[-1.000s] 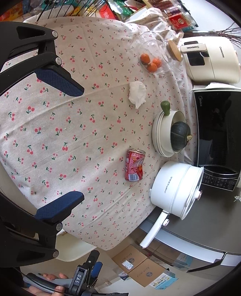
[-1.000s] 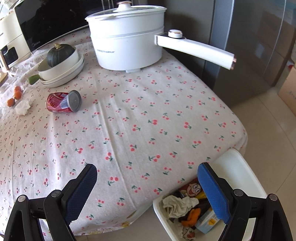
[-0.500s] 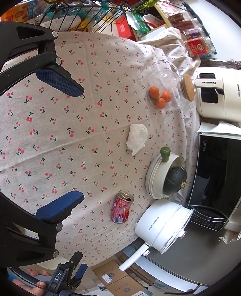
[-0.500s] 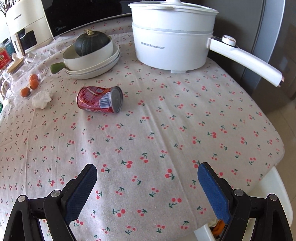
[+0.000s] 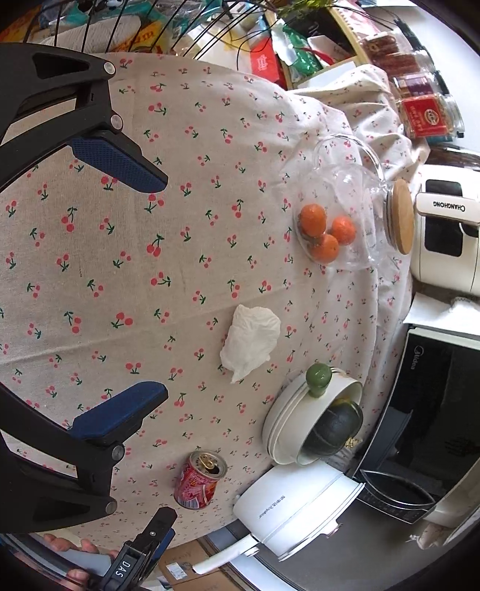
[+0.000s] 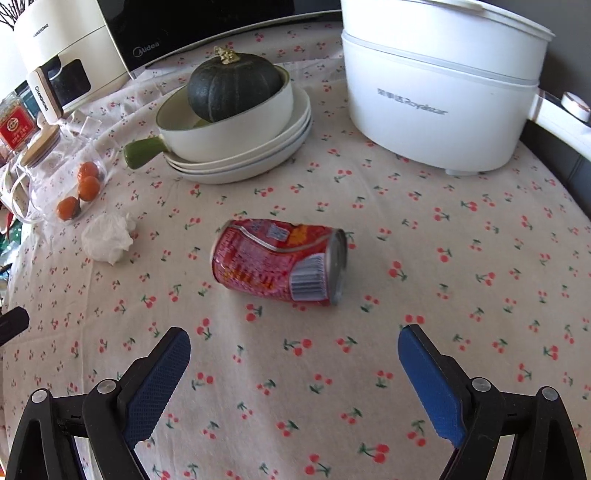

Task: Collect trash
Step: 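Grasp the white tissue with the left tool while the right tool grasps the DRINK MILK can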

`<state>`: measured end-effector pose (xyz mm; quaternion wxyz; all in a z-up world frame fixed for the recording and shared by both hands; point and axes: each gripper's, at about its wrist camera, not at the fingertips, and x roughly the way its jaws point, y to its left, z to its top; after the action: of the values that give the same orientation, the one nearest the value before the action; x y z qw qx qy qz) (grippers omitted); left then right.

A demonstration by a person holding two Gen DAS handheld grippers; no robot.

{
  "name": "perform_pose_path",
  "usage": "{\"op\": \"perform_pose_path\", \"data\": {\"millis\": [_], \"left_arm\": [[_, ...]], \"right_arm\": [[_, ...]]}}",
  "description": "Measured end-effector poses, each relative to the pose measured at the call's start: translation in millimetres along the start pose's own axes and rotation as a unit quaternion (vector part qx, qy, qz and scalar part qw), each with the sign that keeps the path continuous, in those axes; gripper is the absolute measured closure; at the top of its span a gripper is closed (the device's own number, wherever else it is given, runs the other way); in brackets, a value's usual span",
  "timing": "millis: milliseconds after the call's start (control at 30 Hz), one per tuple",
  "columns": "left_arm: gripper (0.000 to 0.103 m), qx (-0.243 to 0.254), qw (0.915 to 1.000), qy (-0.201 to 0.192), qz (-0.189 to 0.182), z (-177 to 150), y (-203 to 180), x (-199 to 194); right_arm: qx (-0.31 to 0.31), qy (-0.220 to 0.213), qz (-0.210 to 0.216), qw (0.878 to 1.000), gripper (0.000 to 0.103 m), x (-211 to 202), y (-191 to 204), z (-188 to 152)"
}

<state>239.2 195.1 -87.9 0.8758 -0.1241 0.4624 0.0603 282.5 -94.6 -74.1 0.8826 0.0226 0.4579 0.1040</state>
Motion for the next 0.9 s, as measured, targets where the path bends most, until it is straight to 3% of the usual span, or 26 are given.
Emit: {"op": "perform_pose_path", "data": {"millis": [300,500,633,700,800,900], "left_arm": [[0.000,0.045,0.9989,-0.015,-0.001,12.8,-7.2,28.3],[0.000,0.050,0.9983,-0.007,-0.028,27.2,-30.5,59.4],[0.001,0.059,0.9977,-0.012,-0.031,38.4,-47.7,79.8],[0.001,0.060,0.9976,-0.011,-0.033,42.9,-52.7,90.1],[0.007,0.048,0.9980,-0.006,-0.041,49.1,-54.8,102.8],[0.018,0.045,0.9980,0.000,-0.045,51.2,-55.5,111.1]], "right_arm": [[0.010,0.006,-0.048,0.999,0.003,48.4,13.8,16.0],[0.027,0.003,-0.047,0.999,0.003,59.8,6.5,19.9],[0.028,-0.003,-0.038,0.999,0.014,60.9,2.6,22.2],[0.026,-0.004,-0.036,0.999,0.015,59.9,0.6,22.1],[0.022,-0.004,-0.027,0.999,0.015,58.6,-1.4,21.0],[0.015,-0.003,-0.027,1.000,0.015,56.6,-3.2,19.9]]}}
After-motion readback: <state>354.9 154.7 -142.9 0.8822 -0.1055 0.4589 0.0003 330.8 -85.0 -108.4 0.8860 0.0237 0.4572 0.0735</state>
